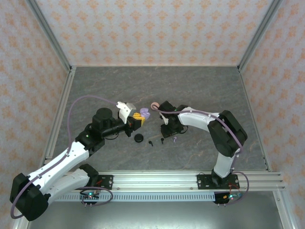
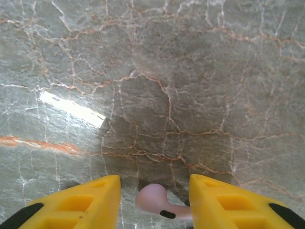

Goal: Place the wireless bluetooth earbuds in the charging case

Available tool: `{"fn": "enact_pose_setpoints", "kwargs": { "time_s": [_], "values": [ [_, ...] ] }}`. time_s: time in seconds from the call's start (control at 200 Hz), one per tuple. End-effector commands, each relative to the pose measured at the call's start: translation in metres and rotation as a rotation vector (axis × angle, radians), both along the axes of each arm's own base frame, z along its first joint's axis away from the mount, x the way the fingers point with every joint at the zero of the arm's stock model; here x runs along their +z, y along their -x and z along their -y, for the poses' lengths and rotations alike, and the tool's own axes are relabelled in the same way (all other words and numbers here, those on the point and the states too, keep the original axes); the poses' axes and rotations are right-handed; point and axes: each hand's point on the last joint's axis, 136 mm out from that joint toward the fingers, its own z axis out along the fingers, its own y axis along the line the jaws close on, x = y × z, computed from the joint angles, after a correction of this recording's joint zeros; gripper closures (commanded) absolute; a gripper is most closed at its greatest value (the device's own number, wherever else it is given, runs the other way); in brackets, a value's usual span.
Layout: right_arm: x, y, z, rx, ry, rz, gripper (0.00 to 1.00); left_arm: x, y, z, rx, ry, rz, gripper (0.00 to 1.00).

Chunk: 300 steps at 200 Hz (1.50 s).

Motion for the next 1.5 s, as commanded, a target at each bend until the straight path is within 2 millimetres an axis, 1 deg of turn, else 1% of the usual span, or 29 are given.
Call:
{"fn": "enact_pose_setpoints", "kwargs": {
  "time_s": [0.0,0.085,0.185,0.43,0.611,0.921,1.161,1.401,1.496],
  "values": [
    [0.0,0.02,0.012,-0.014,0.024,-0.055,0.6,0.006,-0.002,0.002,0.007,0.009,0.016,1.0],
    [0.0,0.024,0.012,-0.015,0.017,-0.066,0.62,0.008,-0.002,0.002,0.007,0.013,0.018,1.0],
    [0.002,0.023,0.011,-0.015,0.013,-0.059,0.63,0.008,-0.002,0.002,0.007,0.016,0.018,1.0],
    [0.012,0.002,0.01,-0.012,0.047,0.02,0.63,0.01,-0.002,0.002,0.007,0.018,0.02,1.0],
    [0.009,-0.005,0.007,0.002,0.068,0.022,0.63,0.009,-0.002,0.002,0.006,0.017,0.019,1.0],
    [-0.001,-0.005,0.0,0.023,0.081,0.01,0.64,0.01,-0.002,0.002,0.006,0.017,0.022,1.0],
    [-0.008,-0.001,0.001,0.029,0.099,-0.014,0.72,0.01,-0.001,0.001,0.009,0.013,0.024,1.0],
    [0.003,0.001,0.004,0.021,0.089,0.002,0.78,0.01,-0.002,0.001,0.01,0.014,0.024,1.0],
    [0.015,-0.001,0.002,0.007,0.059,0.035,0.78,0.01,-0.002,0.001,0.012,0.016,0.025,1.0]
  ]
}}
